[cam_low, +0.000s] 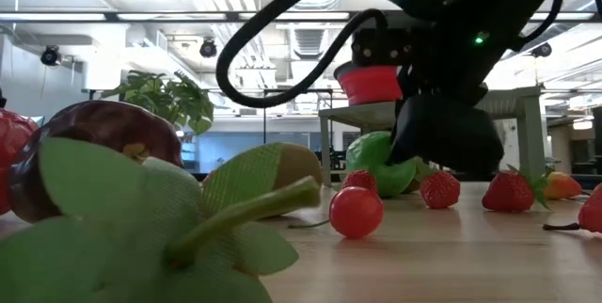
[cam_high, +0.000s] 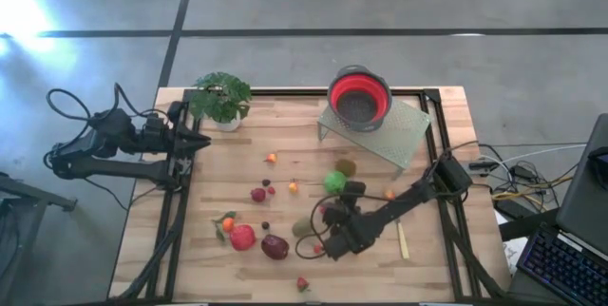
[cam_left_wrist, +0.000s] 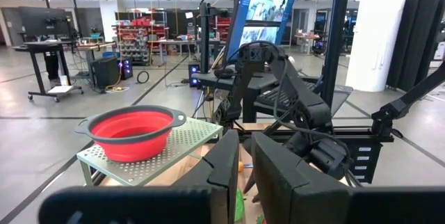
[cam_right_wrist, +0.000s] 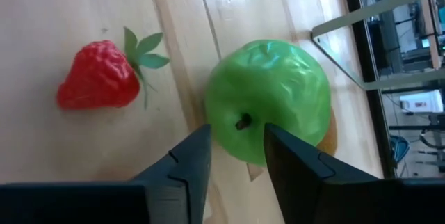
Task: Pick & Place Fruit
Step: Put the green apple into the red strainer bowl
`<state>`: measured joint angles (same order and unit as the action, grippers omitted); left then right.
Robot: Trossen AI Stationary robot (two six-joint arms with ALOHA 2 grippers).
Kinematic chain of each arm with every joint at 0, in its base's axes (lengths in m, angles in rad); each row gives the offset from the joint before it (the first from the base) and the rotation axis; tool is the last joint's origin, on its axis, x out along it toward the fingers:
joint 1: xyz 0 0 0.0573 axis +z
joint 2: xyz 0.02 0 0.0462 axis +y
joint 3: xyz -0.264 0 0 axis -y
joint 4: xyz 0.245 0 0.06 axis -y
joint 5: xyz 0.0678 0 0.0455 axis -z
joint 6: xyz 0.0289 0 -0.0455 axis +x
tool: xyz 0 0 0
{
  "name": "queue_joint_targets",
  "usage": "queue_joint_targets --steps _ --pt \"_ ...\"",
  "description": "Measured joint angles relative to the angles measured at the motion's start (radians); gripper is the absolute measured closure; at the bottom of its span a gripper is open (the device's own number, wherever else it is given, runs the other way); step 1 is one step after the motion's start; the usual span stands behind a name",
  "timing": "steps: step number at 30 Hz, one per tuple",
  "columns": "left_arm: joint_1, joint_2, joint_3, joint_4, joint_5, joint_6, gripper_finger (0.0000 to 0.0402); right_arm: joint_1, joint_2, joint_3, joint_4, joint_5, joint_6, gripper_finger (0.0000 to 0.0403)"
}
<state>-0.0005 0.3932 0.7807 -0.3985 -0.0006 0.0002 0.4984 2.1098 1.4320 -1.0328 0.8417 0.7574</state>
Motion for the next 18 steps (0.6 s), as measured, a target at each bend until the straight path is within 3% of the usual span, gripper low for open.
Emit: queue_joint_targets --steps 18 --pt "0.000 0.000 0.000 0.000 0.000 0.000 0.0355 -0.021 0.000 -0.036 0.085 -0.002 -0.005 0.0340"
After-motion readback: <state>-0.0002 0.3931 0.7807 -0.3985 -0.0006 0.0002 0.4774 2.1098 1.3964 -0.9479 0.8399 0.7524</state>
